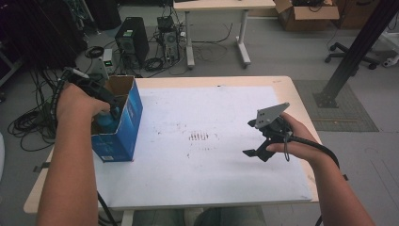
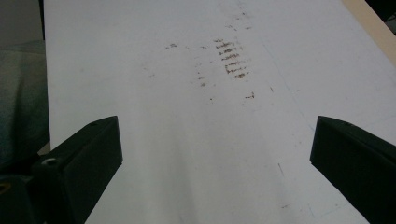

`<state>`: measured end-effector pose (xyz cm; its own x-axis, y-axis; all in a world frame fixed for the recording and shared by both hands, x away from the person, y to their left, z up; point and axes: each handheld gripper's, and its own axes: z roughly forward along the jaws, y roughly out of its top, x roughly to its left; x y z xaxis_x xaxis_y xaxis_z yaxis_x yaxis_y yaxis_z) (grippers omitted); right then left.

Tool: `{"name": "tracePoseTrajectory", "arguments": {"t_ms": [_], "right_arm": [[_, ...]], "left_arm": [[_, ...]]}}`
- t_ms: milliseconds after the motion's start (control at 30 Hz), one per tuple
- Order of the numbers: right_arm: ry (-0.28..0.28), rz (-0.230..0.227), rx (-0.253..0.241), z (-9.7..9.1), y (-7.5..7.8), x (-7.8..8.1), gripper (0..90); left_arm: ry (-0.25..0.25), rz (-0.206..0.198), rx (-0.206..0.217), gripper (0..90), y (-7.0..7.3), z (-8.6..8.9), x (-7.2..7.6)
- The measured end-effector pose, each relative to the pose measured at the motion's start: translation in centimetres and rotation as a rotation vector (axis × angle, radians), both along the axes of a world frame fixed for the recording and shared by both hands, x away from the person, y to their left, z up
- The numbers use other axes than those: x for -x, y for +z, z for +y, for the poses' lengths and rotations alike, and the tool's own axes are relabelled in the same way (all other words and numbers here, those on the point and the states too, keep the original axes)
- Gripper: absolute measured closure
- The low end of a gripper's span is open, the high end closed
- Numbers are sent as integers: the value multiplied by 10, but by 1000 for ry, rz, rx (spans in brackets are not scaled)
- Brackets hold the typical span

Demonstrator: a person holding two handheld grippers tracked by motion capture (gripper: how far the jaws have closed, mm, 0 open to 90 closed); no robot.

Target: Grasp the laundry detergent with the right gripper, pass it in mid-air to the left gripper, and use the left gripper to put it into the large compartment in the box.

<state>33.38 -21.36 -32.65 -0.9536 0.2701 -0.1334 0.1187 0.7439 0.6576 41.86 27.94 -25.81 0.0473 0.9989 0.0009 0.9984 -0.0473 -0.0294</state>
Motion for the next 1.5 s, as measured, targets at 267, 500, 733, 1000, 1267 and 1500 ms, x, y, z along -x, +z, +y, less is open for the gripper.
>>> {"name": "tracePoseTrajectory", "arguments": {"t_ms": [267, 500, 733, 1000, 1267, 1500], "right_arm": [[2, -10, -9, -2, 6, 4, 25], [2, -23, -15, -4, 12, 8, 25], [0, -37, -19, -6, 20, 11, 25], [1, -54, -19, -7, 30, 14, 25], [-2, -70, 0, -7, 41, 17, 25], [2, -80, 31, -3, 51, 19, 25]], "left_arm": [[-6, -21, 7, 104, 15, -2, 8], [-39, -47, -8, 63, 35, -8, 16], [-114, -66, -14, 3, 58, -25, 25], [-238, -111, -17, 3, 84, -54, 35], [-481, -177, -24, 3, 106, -85, 45], [-656, -156, -12, 2, 107, -101, 53]]}}
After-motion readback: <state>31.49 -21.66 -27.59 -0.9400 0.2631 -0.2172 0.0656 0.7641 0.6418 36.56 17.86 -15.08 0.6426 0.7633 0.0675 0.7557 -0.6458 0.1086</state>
